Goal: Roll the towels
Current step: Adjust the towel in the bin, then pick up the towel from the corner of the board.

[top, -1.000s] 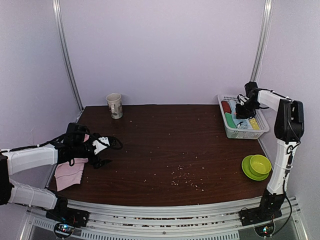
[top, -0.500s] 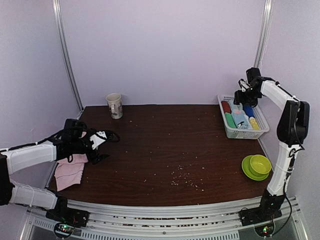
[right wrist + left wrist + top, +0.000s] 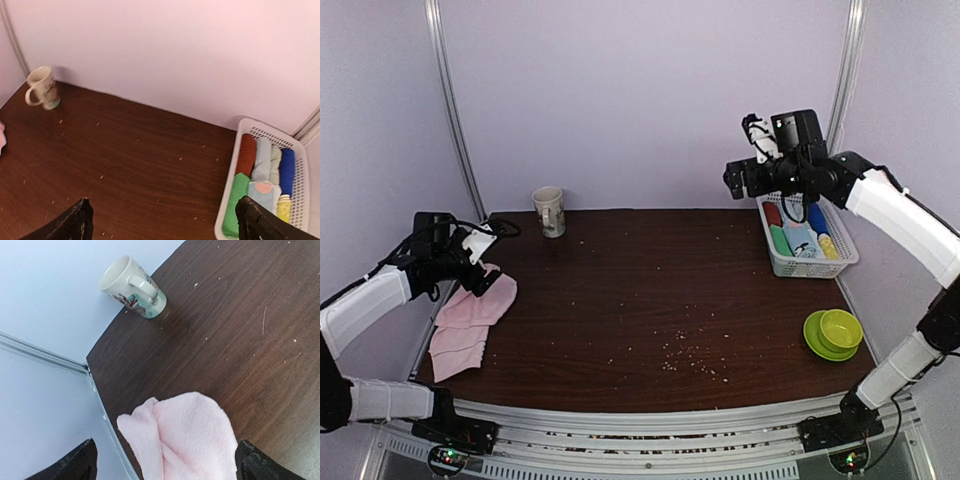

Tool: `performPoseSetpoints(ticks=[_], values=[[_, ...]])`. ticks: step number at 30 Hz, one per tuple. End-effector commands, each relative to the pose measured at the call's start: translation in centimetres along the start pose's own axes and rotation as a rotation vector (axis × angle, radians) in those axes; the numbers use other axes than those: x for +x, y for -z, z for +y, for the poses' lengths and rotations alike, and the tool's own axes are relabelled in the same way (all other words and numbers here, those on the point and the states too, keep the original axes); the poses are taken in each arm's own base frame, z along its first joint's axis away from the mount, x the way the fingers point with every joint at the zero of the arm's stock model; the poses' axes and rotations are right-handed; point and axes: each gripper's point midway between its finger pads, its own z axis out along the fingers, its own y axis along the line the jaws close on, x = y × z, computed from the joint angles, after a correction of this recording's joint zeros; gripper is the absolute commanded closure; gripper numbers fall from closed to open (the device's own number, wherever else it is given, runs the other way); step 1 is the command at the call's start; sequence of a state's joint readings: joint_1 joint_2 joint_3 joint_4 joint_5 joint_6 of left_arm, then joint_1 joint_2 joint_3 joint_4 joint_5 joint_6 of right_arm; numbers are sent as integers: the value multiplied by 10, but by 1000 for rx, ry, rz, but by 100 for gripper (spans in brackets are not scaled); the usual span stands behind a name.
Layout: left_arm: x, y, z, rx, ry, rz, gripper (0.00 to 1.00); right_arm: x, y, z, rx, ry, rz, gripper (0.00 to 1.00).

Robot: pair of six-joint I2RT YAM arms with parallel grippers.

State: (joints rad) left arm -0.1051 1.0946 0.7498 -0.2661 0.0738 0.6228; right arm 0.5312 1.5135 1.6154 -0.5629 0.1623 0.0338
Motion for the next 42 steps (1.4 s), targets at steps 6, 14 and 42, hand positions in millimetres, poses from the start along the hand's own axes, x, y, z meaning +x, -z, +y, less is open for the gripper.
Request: performPoseSetpoints(ticks=[6, 14, 42], values=[[71, 12, -17, -50, -69, 209, 2, 56, 36, 105, -531, -188, -159, 0], [121, 9, -33, -71, -104, 374, 2, 90, 42, 132, -363, -40, -149, 0], [151, -19, -38, -105, -136, 458, 38, 104, 46, 135, -180, -109, -201, 0]])
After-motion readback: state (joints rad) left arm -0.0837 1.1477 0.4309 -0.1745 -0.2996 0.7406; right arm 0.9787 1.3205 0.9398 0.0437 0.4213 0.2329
